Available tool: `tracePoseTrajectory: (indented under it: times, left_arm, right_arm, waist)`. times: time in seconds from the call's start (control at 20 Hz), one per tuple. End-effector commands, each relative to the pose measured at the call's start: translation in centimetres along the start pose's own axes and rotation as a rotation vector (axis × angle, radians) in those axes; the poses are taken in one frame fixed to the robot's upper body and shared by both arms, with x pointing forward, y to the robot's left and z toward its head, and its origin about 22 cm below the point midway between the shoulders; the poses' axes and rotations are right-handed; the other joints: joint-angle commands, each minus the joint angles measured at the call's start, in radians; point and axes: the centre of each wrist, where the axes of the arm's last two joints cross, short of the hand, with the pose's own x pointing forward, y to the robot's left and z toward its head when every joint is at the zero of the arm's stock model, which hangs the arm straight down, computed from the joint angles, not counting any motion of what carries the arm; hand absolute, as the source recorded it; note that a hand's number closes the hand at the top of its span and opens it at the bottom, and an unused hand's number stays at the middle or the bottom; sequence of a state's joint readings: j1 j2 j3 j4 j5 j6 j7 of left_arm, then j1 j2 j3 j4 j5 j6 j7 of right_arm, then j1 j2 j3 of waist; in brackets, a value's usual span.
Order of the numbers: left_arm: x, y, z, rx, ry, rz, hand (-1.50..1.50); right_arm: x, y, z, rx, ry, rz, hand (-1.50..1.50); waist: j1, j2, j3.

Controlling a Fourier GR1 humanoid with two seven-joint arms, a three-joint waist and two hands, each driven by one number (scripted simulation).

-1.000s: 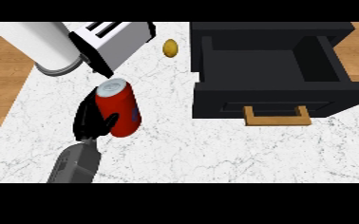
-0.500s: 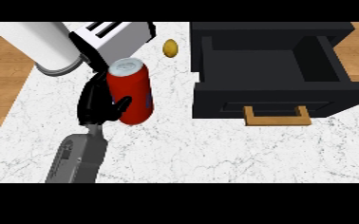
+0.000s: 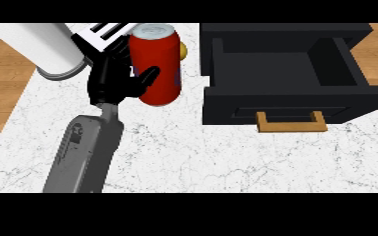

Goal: Pick up the can, place it into the drawer and close the drawer

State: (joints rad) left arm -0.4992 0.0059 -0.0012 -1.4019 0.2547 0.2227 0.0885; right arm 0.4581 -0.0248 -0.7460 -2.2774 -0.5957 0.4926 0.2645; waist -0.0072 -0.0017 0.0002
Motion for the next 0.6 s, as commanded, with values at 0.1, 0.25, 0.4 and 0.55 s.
tracePoseTrajectory:
  times: [0.1,0.25,0.4,0.55]
  left_arm:
    - [5.2,-3.8,-3.0,-0.009,-0.014,-0.02,1.5]
    - [5.2,-5.4,-2.6,-0.014,-0.016,-0.032,1.5]
    - [5.2,-6.9,-3.9,-0.024,-0.023,-0.043,1.5]
    - [5.8,-8.4,-4.5,-0.036,-0.02,-0.054,1.5]
  right_arm:
    - [0.8,1.2,0.0,0.011,-0.018,-0.007,-1.5]
    - [-1.2,0.1,0.0,-0.009,0.008,-0.009,-1.5]
    - [-0.8,0.3,0.0,0.009,-0.028,-0.012,-1.5]
    - [0.0,0.6,-0.6,0.007,-0.023,-0.011,-1.5]
  waist:
    - [-0.005,0.001,0.0]
    - [-0.003,0.0,0.0]
    - [-0.007,0.001,0.0]
    - [-0.006,0.001,0.0]
